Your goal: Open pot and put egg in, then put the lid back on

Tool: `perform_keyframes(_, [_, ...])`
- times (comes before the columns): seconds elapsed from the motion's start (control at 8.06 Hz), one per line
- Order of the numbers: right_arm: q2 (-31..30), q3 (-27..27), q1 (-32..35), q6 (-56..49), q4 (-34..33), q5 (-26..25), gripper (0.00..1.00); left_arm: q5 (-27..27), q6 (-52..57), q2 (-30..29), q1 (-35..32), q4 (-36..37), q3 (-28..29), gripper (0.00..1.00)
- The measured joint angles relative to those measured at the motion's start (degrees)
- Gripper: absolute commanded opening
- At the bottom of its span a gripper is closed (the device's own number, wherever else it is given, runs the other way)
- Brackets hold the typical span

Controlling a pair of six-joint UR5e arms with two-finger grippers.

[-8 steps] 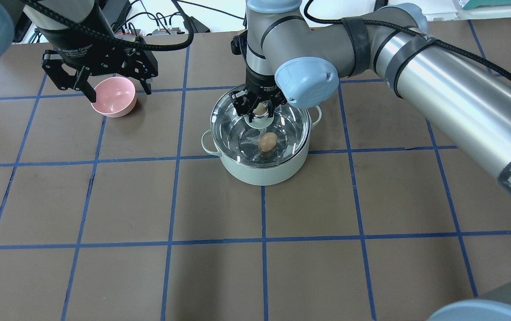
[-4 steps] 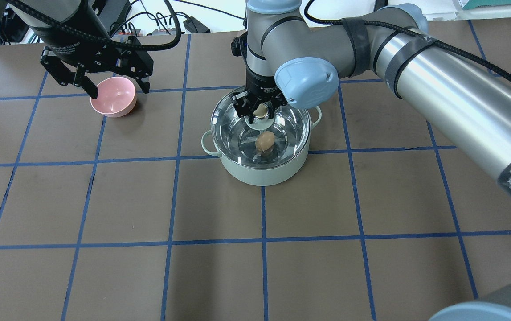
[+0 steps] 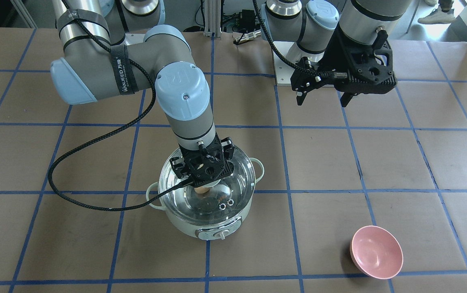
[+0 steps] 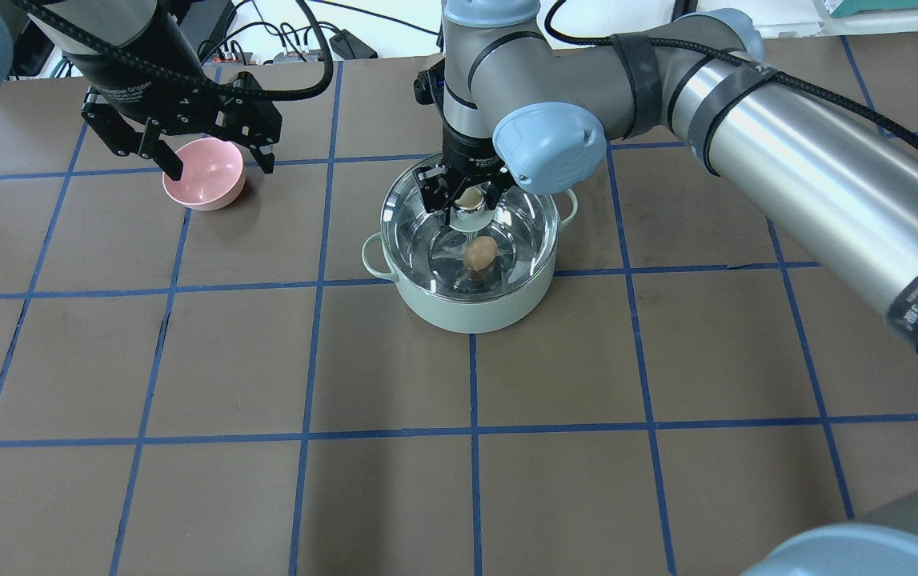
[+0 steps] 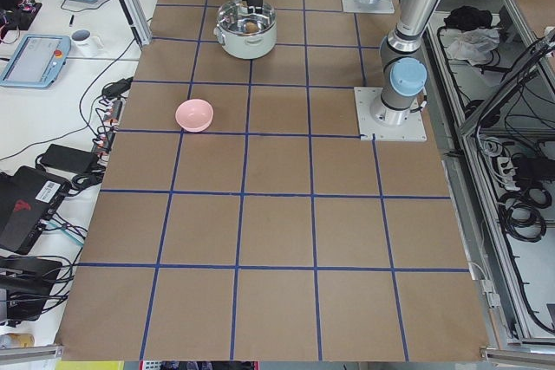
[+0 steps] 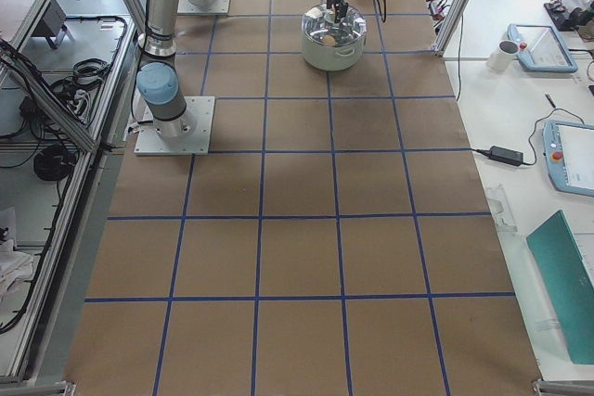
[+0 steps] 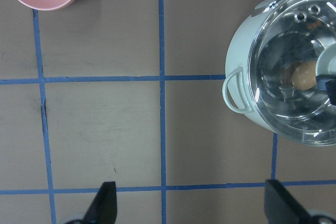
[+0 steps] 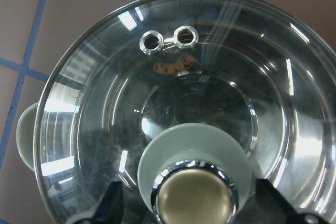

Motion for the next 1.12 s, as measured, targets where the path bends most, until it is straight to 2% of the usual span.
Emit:
perform_keyframes(0.37, [-0.32,-0.18,-0.05,-0.33,0.70,-0.17,1.00,0.97,0.79,0.00,-0.30,0.14,0.03,1.00])
perform_keyframes(0.74, [-1.11,-2.02,-0.33,-0.18,4.65,-1.14,1.00,1.08,0.93,0.10,-0.36,0.17,0.04,1.00])
perform_keyframes(1.12, [-4.84,-2.54,-4.45,-0.20,9.16,-2.86,1.00,1.07,0.97,0.12,-0.37,0.17,0.04,1.00])
